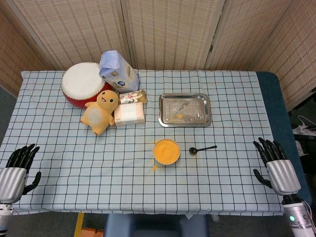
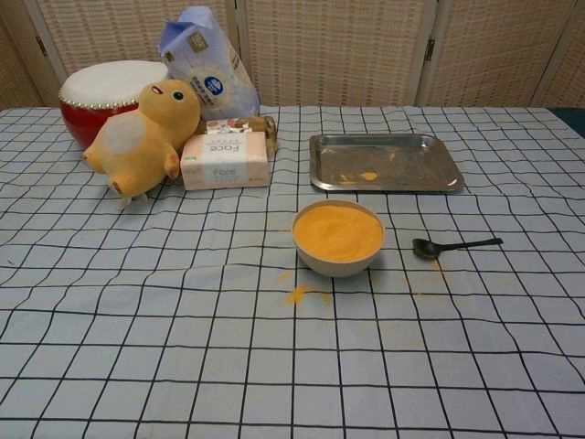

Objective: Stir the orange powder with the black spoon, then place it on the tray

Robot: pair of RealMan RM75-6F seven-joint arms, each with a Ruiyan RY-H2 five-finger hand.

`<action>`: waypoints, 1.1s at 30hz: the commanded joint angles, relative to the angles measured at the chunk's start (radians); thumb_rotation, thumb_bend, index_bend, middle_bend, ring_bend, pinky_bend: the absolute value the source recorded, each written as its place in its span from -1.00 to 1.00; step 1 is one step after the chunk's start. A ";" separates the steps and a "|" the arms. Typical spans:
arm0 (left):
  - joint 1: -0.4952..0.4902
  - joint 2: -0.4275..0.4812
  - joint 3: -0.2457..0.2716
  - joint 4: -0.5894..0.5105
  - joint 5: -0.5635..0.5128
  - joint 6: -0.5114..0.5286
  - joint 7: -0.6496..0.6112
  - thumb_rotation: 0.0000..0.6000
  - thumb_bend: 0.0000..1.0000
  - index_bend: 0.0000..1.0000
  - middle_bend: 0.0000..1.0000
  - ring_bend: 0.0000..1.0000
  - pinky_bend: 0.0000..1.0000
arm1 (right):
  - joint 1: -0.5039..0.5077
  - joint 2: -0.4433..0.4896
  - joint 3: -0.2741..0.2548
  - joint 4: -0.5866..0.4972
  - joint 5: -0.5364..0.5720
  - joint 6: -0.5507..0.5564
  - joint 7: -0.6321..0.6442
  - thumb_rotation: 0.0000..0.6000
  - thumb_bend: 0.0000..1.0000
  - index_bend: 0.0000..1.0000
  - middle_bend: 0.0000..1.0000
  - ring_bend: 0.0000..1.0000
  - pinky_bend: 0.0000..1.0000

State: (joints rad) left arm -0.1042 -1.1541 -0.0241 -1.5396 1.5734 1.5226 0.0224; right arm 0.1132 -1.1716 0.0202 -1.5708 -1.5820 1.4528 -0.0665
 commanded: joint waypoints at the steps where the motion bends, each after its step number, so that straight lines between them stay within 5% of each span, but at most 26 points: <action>1: -0.001 -0.003 0.006 0.000 -0.014 -0.027 0.011 1.00 -0.08 -1.00 -1.00 -1.00 -0.82 | 0.004 0.007 -0.009 -0.002 0.018 -0.037 -0.009 1.00 -0.47 -1.00 -1.00 -1.00 -1.00; 6: -0.005 0.005 0.008 -0.017 -0.017 -0.040 0.015 1.00 -0.08 -1.00 -1.00 -1.00 -0.83 | 0.019 -0.005 -0.014 -0.007 0.020 -0.069 -0.032 1.00 -0.47 -1.00 -1.00 -1.00 -1.00; 14: -0.004 0.018 0.008 -0.025 -0.009 -0.029 -0.019 1.00 -0.08 -1.00 -1.00 -1.00 -0.82 | 0.176 -0.049 0.023 0.012 0.010 -0.269 -0.021 1.00 -0.47 -0.98 -1.00 -1.00 -1.00; 22: -0.012 0.024 0.012 -0.022 -0.018 -0.055 -0.032 1.00 -0.08 -1.00 -1.00 -1.00 -0.82 | 0.327 -0.192 0.091 0.125 0.060 -0.422 -0.074 1.00 -0.46 -0.44 -1.00 -1.00 -1.00; 33: -0.008 0.041 0.014 -0.026 -0.026 -0.058 -0.067 1.00 -0.08 -1.00 -1.00 -1.00 -0.82 | 0.437 -0.339 0.111 0.263 0.152 -0.550 -0.138 1.00 -0.44 -0.26 -1.00 -1.00 -1.00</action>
State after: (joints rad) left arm -0.1122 -1.1136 -0.0103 -1.5655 1.5477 1.4656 -0.0436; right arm 0.5410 -1.4980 0.1282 -1.3214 -1.4412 0.9135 -0.1982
